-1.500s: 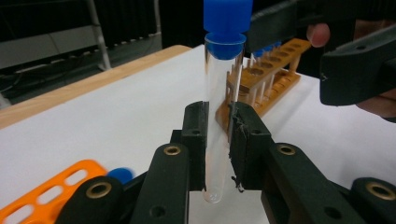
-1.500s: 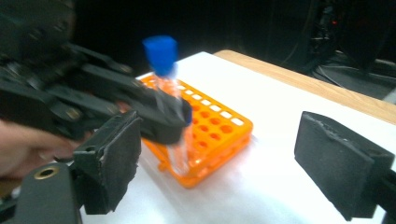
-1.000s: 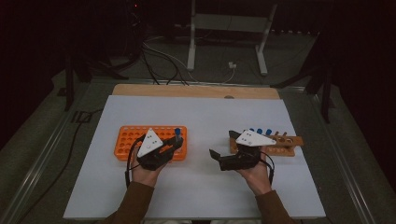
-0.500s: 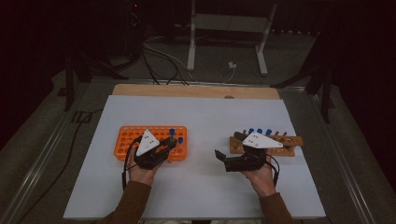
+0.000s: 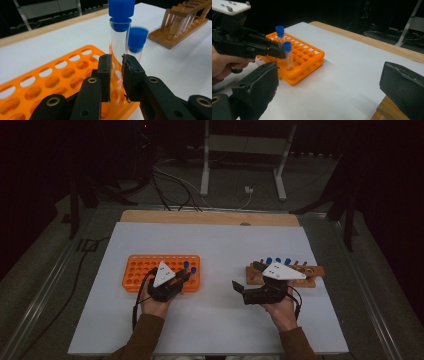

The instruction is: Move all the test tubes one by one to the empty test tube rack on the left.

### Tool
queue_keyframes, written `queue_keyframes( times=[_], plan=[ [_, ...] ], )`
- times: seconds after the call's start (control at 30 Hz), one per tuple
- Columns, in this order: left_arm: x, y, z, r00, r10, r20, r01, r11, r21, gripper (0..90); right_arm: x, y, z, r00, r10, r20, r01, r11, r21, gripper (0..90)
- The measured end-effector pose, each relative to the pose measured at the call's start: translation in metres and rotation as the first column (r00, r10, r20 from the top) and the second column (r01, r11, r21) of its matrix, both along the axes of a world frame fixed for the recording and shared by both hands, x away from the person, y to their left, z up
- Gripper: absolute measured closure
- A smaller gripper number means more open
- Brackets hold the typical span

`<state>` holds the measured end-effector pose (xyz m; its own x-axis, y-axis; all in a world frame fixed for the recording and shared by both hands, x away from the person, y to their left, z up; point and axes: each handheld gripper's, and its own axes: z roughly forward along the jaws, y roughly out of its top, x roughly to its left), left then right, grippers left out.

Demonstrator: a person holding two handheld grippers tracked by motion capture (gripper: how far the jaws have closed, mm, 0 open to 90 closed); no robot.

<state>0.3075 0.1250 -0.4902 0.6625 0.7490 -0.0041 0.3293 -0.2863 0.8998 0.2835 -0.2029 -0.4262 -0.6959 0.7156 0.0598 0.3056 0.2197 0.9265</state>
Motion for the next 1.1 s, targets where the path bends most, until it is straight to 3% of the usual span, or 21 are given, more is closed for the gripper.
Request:
queue_keyframes(
  times=[0.43,0.67,0.7,0.83,0.97,1.1],
  plan=[
    [-0.001,-0.004,-0.010,0.9990,0.003,-0.044,0.000,0.9976,0.069,78.2,0.000,-0.002,0.000,1.0000,0.003,0.004,-0.003,1.000,0.003,2.2],
    [0.000,-0.001,-0.010,0.9981,0.004,-0.061,-0.001,0.9991,0.043,77.4,0.000,-0.003,-0.001,1.0000,0.001,0.001,-0.002,1.000,0.004,2.2],
    [0.000,0.000,-0.010,0.9978,0.004,-0.066,-0.001,0.9994,0.035,76.4,0.000,-0.002,-0.001,1.0000,0.003,0.002,-0.003,1.000,0.003,2.3],
    [0.001,0.004,-0.008,0.9972,0.002,-0.075,-0.001,1.0000,0.006,58.6,0.000,-0.002,-0.001,1.0000,0.005,0.000,-0.005,1.000,0.002,2.2],
    [0.000,0.009,-0.003,0.9952,0.001,-0.098,-0.004,0.9995,-0.031,51.6,0.000,-0.002,-0.001,1.0000,0.004,-0.001,-0.004,1.000,0.003,2.2],
    [-0.003,0.014,0.003,0.9963,0.007,-0.085,-0.011,0.9989,-0.045,45.8,0.001,-0.002,-0.001,1.0000,0.003,0.000,-0.003,1.000,0.003,2.2]
  ],
)
